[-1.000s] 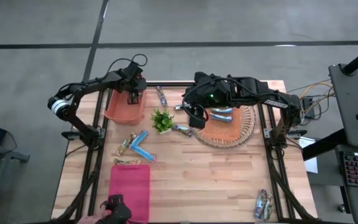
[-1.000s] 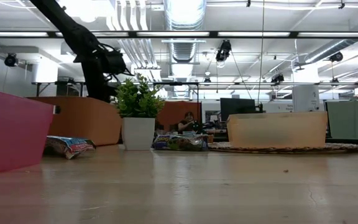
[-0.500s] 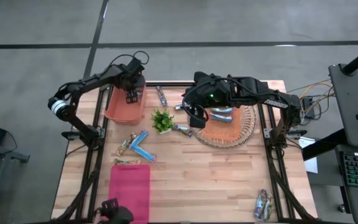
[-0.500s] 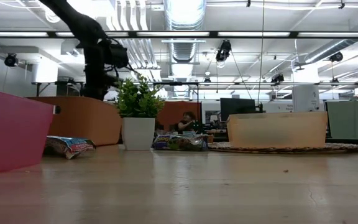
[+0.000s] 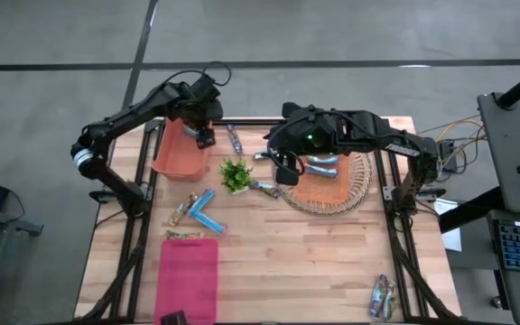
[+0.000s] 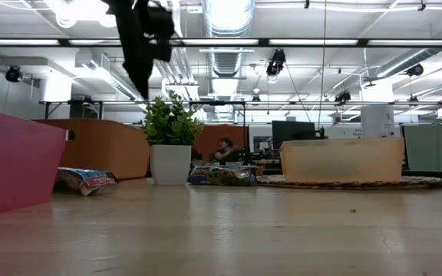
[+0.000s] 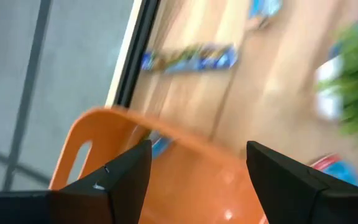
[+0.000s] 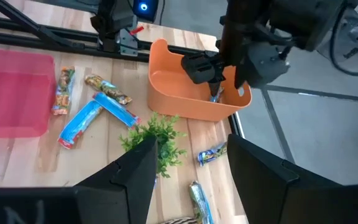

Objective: Pick and place Granola Bars by type
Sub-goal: Put the yellow granola bar into the left orange bin

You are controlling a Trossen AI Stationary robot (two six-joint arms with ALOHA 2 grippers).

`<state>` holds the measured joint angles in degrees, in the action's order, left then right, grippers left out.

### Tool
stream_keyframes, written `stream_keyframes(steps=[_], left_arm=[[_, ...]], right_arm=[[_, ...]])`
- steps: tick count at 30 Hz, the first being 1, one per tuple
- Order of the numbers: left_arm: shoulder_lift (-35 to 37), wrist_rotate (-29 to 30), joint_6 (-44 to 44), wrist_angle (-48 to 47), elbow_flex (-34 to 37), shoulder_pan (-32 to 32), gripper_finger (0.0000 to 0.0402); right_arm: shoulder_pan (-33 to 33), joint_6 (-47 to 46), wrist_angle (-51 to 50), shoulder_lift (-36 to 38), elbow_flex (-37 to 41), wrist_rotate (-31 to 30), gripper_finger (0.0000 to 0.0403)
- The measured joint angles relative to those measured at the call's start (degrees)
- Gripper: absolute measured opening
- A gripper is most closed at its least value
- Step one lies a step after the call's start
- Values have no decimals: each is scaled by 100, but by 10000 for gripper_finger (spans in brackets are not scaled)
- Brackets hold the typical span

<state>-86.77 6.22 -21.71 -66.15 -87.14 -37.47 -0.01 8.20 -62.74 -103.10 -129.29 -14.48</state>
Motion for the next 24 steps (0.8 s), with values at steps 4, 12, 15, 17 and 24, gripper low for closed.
stream_keyframes(steps=[4,12,15,17,24], left_arm=[[239,-132,342,70,-115,458,242],[654,-129,1075,164,-72,1350,242],[707,-134,1232,271,-69,1675,242],[709,-133,1281,426,-69,1903,242],[675,-136,1475,1265,-67,2649,242]], right_arm=[[0,73,0,183,0,21,185],[0,-6,-230,856,118,299,185],[0,-58,-443,1223,302,297,185],[0,-199,-571,1487,407,299,185],[29,-985,-1069,2513,988,297,185]])
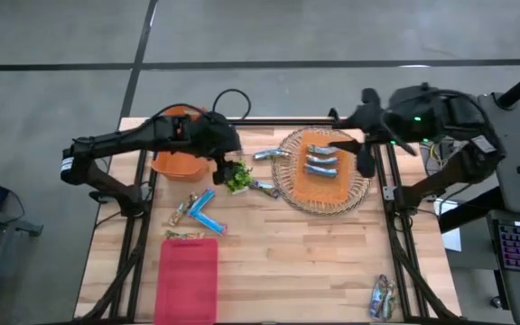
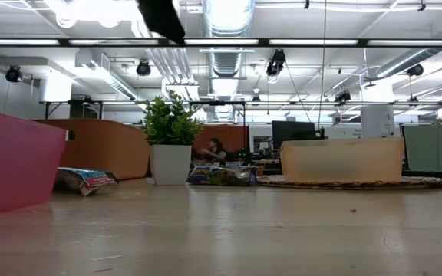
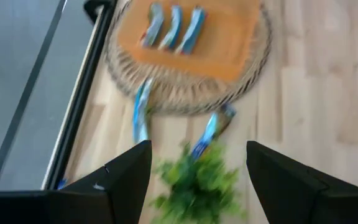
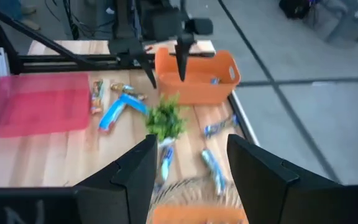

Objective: Pick and place Granola Bars by type
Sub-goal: Put the yellow granola bar into the left orange bin

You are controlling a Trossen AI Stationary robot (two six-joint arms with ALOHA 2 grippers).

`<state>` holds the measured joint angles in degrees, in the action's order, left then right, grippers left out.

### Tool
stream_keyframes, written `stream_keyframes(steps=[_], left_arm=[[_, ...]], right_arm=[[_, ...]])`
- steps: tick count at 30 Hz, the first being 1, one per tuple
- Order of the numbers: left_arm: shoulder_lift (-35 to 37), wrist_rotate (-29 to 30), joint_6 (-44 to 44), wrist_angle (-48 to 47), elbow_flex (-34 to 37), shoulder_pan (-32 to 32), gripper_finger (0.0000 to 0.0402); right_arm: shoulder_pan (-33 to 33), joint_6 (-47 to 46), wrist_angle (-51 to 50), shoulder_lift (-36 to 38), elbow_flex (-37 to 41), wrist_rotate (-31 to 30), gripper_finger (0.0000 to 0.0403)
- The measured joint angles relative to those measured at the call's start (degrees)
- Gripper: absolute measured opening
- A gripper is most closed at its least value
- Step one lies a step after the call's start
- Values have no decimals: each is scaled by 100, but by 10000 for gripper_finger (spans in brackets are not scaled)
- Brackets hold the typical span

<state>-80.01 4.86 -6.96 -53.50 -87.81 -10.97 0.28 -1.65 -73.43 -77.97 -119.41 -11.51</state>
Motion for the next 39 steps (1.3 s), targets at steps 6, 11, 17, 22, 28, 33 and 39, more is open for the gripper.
stream_keyframes(steps=[6,11,17,22,28,33,39], left_arm=[[-20,1,103,328,9,429,242],[-56,-9,153,316,9,604,242],[-58,-12,242,333,9,655,242],[-58,-131,251,335,9,655,242],[-59,-189,263,335,9,653,242],[-60,-582,467,337,9,653,242],[-60,-693,729,337,9,653,242]], right_arm=[[188,-428,-465,630,641,15,185],[462,-253,-802,908,1174,763,185],[855,-480,-1284,999,1824,2270,185],[1135,-158,-1265,955,2301,2640,185],[1247,-374,-665,770,2907,3380,185],[1317,-360,-362,325,3382,4200,185],[1790,776,-555,-202,3622,4368,185]])
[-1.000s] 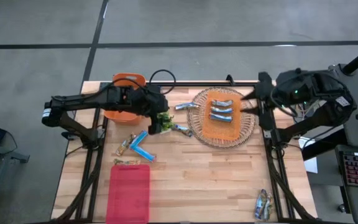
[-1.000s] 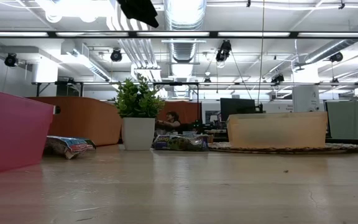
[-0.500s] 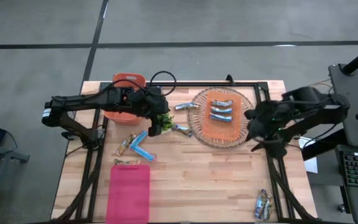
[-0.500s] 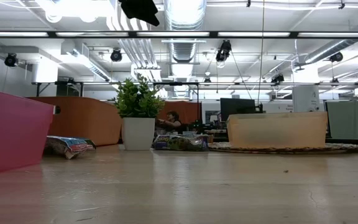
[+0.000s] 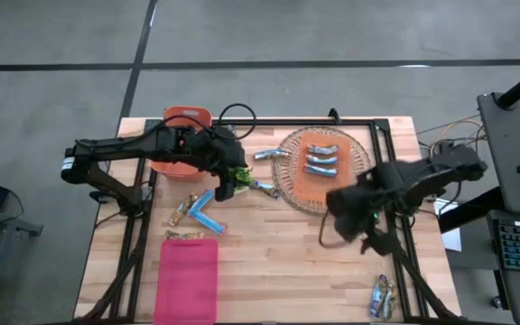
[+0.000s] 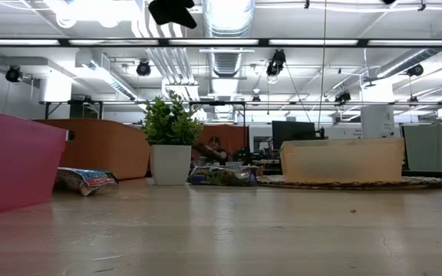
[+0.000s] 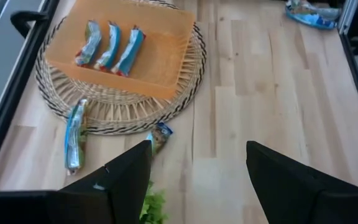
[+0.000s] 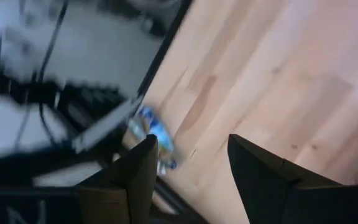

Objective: Pick and place Granola Bars by type
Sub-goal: Put the yellow granola bar into the left orange bin

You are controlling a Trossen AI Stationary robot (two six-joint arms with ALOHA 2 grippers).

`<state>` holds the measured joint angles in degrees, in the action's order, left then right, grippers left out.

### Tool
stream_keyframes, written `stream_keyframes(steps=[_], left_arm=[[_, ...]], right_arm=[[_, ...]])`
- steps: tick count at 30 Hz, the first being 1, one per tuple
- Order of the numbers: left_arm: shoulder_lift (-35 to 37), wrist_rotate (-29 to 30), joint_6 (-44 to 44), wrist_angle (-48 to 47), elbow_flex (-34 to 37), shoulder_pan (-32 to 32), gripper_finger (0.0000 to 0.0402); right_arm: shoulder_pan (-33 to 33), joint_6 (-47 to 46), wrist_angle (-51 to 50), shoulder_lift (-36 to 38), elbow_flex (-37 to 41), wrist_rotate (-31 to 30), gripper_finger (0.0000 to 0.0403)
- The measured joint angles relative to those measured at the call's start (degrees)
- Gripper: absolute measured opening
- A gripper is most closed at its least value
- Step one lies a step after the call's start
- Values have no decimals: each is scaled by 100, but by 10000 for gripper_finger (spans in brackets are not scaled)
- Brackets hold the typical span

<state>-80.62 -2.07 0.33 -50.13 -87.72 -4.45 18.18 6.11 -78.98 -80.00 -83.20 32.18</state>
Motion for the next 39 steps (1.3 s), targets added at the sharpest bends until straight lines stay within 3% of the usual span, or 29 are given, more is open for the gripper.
stream_keyframes(steps=[6,24,39], left_arm=[[0,7,425,0,0,-2,242],[0,20,888,-4,0,-2,242],[0,18,919,-2,0,-2,242]], right_arm=[[776,628,-189,-278,82,-103,185],[2450,692,523,-1322,926,235,185],[2856,645,1523,-2501,931,863,185]])
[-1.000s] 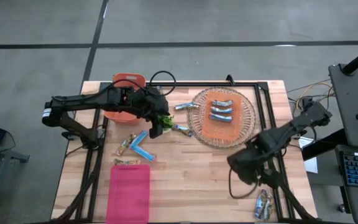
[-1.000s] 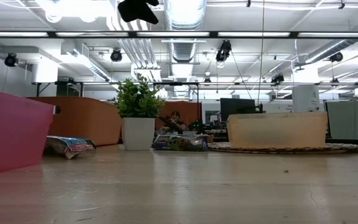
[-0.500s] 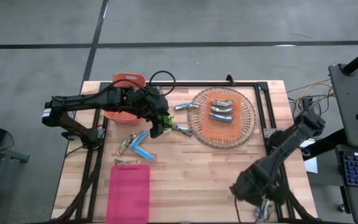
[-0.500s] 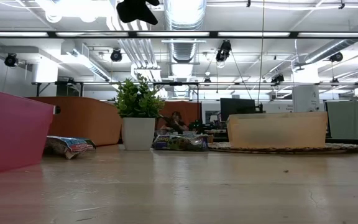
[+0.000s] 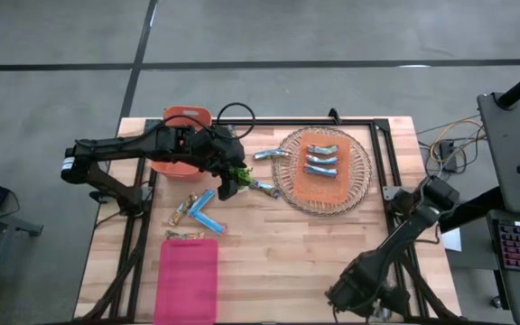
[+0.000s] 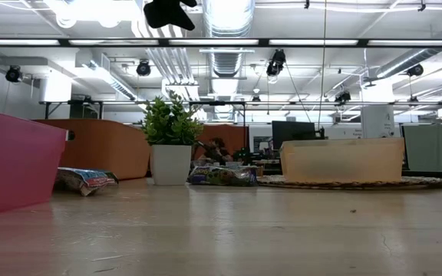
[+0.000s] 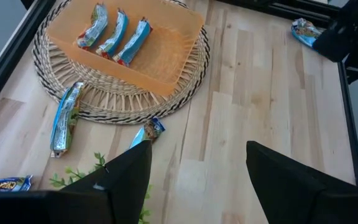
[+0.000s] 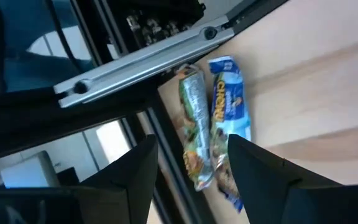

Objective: Pick and place Granola Bars by type
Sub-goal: Put the yellow granola bar into the left orange bin

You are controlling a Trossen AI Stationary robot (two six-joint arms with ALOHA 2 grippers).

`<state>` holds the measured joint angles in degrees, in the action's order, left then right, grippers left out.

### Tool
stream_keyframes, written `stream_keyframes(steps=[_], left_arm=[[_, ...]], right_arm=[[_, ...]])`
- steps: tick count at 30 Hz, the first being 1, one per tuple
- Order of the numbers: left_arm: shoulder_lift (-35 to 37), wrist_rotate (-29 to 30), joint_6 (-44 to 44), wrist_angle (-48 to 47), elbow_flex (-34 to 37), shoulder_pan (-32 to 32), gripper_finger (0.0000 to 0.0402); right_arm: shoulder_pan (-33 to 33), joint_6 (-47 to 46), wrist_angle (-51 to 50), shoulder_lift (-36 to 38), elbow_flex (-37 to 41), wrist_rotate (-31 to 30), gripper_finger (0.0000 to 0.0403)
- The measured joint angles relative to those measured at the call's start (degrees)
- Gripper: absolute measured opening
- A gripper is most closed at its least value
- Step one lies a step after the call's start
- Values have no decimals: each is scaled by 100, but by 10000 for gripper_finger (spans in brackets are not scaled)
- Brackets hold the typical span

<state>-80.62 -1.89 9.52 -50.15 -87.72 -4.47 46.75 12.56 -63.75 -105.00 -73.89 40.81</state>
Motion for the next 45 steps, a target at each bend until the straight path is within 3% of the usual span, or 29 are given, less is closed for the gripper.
stream_keyframes(steps=[17,45], left_arm=[[0,0,-4,-4,0,2,242],[0,0,13,-2,0,2,242]], right_arm=[[586,290,314,-626,50,116,185],[780,-158,1489,-652,855,130,182]])
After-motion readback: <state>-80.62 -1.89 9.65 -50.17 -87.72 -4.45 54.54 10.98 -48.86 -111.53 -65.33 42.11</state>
